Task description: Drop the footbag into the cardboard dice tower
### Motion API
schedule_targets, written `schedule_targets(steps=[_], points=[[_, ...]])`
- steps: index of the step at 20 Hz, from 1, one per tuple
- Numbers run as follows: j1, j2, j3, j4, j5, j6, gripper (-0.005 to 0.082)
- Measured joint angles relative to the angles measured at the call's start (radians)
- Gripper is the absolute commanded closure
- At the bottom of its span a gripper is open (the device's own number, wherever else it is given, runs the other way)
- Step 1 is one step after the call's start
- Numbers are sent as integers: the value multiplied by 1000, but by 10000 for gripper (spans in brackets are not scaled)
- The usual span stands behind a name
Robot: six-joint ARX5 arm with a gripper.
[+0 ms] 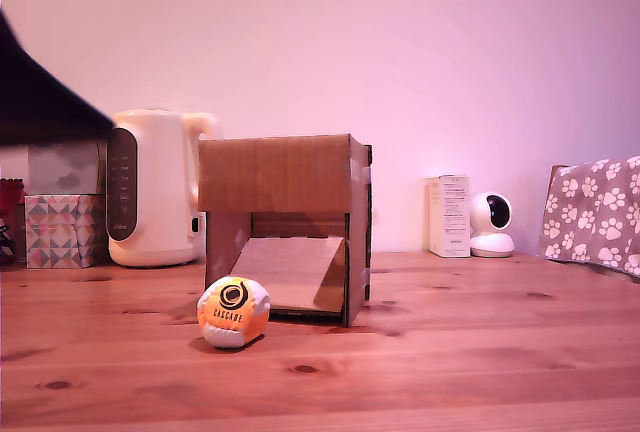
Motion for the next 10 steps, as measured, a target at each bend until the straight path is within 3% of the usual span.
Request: schedule_targets(steps=[3, 4, 7, 8, 10], points=[[-24, 132, 2, 97, 0, 4, 780], [-29, 172, 3, 121, 0, 5, 676], [-40, 272, 3, 203, 0, 6, 110], [-41, 296, 4, 229, -1, 6, 24], [-41, 332, 4, 272, -11, 6, 5]])
